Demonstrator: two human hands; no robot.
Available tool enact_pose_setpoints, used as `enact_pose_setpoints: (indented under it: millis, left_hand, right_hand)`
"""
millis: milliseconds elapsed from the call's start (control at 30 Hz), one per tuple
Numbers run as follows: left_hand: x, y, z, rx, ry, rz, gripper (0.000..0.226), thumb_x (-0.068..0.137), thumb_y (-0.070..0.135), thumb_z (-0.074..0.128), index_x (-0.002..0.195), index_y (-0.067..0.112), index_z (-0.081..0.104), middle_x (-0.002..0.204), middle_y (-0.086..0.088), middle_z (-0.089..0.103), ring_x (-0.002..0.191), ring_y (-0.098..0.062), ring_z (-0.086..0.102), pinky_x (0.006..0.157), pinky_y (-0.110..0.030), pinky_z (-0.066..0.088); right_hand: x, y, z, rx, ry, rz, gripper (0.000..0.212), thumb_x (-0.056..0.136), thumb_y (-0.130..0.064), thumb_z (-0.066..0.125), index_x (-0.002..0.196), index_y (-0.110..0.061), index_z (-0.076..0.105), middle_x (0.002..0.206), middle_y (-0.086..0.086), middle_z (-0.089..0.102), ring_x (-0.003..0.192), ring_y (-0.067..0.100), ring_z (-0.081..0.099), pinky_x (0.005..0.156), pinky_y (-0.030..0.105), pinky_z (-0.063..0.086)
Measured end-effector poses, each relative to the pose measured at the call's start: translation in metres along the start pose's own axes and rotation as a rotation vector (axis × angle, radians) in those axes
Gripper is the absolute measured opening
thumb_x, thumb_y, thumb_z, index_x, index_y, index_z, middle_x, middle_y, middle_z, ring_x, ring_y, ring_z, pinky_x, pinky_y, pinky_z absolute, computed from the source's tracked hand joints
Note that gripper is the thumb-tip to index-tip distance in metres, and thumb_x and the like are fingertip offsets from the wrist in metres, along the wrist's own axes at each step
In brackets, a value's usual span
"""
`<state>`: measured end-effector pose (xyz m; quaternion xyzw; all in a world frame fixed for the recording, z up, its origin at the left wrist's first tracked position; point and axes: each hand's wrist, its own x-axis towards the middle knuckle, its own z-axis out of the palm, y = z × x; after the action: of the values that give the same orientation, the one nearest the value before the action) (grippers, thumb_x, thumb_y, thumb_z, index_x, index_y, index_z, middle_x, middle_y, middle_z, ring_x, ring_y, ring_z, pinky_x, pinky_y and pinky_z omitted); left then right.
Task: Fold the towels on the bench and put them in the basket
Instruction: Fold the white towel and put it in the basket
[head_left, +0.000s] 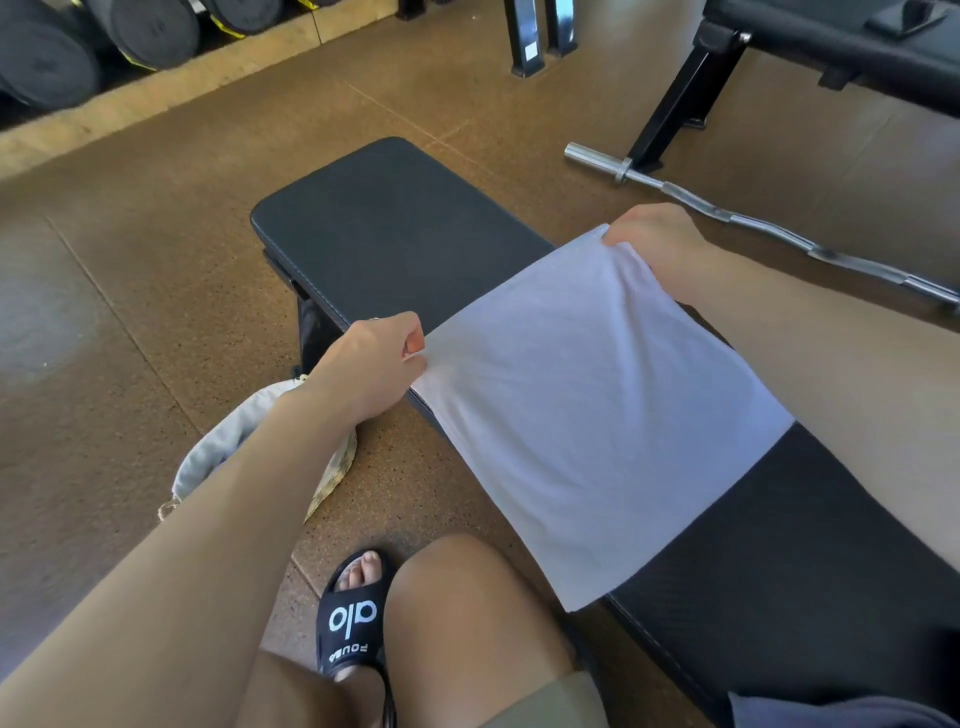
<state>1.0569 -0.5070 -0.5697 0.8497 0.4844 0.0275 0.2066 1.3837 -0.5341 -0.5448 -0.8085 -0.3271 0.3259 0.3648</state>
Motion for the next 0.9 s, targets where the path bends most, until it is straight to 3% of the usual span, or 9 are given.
enact_pose_setpoints:
  millis: [100, 200, 400, 500, 567, 667, 767, 900]
  left_hand:
    - [-0.011, 0.000, -0.016, -0.061, 0.054, 0.018, 0.009, 0.092, 0.024, 0.062, 0.090, 0.024, 0.054, 0.090, 0.004, 0.061, 0.083, -0.019, 0.059, 0.070, -0.032, 0.047]
    - [-0.030, 0.006, -0.037, -0.112, 0.148, 0.091, 0.013, 0.089, 0.024, 0.067, 0.082, 0.025, 0.055, 0.080, 0.008, 0.059, 0.073, -0.010, 0.056, 0.063, -0.027, 0.044]
    - [-0.075, 0.016, -0.059, 0.046, 0.245, 0.283, 0.021, 0.093, 0.019, 0.063, 0.078, 0.017, 0.049, 0.069, 0.005, 0.049, 0.063, -0.017, 0.046, 0.059, -0.036, 0.041]
    - [-0.092, 0.015, -0.072, 0.090, 0.285, 0.389, 0.022, 0.095, 0.018, 0.063, 0.079, 0.016, 0.048, 0.071, 0.005, 0.047, 0.064, -0.018, 0.045, 0.059, -0.039, 0.043]
    - [-0.103, 0.016, -0.082, 0.107, 0.318, 0.446, 0.022, 0.095, 0.017, 0.063, 0.079, 0.016, 0.049, 0.073, 0.005, 0.047, 0.065, -0.017, 0.044, 0.061, -0.032, 0.042]
    - [-0.115, 0.021, -0.097, 0.103, 0.395, 0.502, 0.024, 0.092, 0.011, 0.066, 0.076, 0.014, 0.049, 0.073, 0.003, 0.048, 0.066, -0.015, 0.041, 0.063, -0.023, 0.037]
    - [-0.124, 0.028, -0.111, 0.067, 0.449, 0.550, 0.024, 0.090, 0.006, 0.069, 0.074, 0.010, 0.051, 0.072, 0.000, 0.048, 0.066, -0.013, 0.043, 0.063, -0.020, 0.035]
    - [-0.131, 0.038, -0.124, 0.091, 0.491, 0.614, 0.022, 0.090, 0.004, 0.070, 0.076, 0.007, 0.053, 0.076, -0.003, 0.050, 0.067, -0.022, 0.044, 0.064, -0.028, 0.036]
  right_hand:
    - [-0.014, -0.008, -0.014, 0.007, 0.030, -0.050, 0.013, 0.086, -0.013, 0.067, 0.095, -0.021, 0.072, 0.092, -0.002, 0.066, 0.084, 0.013, 0.061, 0.063, 0.024, 0.046]
    - [-0.034, -0.014, -0.028, 0.006, 0.061, -0.134, 0.011, 0.089, -0.015, 0.067, 0.099, -0.018, 0.072, 0.087, -0.005, 0.061, 0.079, 0.007, 0.057, 0.067, 0.025, 0.048]
    - [-0.082, -0.020, -0.058, -0.057, 0.088, -0.333, 0.023, 0.093, -0.022, 0.067, 0.113, -0.012, 0.072, 0.105, 0.003, 0.066, 0.097, 0.015, 0.062, 0.085, 0.031, 0.052]
    - [-0.107, -0.023, -0.071, -0.045, 0.114, -0.421, 0.021, 0.092, -0.025, 0.067, 0.108, -0.013, 0.074, 0.100, 0.003, 0.069, 0.098, 0.018, 0.065, 0.091, 0.040, 0.055]
    - [-0.122, -0.026, -0.077, -0.021, 0.134, -0.454, 0.014, 0.090, -0.024, 0.068, 0.099, -0.015, 0.074, 0.090, -0.002, 0.067, 0.091, 0.017, 0.065, 0.093, 0.045, 0.056]
    - [-0.142, -0.028, -0.086, -0.001, 0.182, -0.477, 0.006, 0.088, -0.025, 0.070, 0.089, -0.020, 0.072, 0.084, -0.004, 0.065, 0.090, 0.018, 0.064, 0.092, 0.043, 0.055]
    - [-0.159, -0.030, -0.093, -0.009, 0.212, -0.509, 0.009, 0.089, -0.025, 0.068, 0.087, -0.016, 0.069, 0.081, -0.003, 0.062, 0.084, 0.014, 0.061, 0.081, 0.033, 0.051]
    - [-0.173, -0.039, -0.104, 0.012, 0.253, -0.497, 0.011, 0.087, -0.023, 0.067, 0.078, -0.017, 0.064, 0.068, 0.002, 0.055, 0.064, 0.014, 0.052, 0.067, 0.029, 0.044]
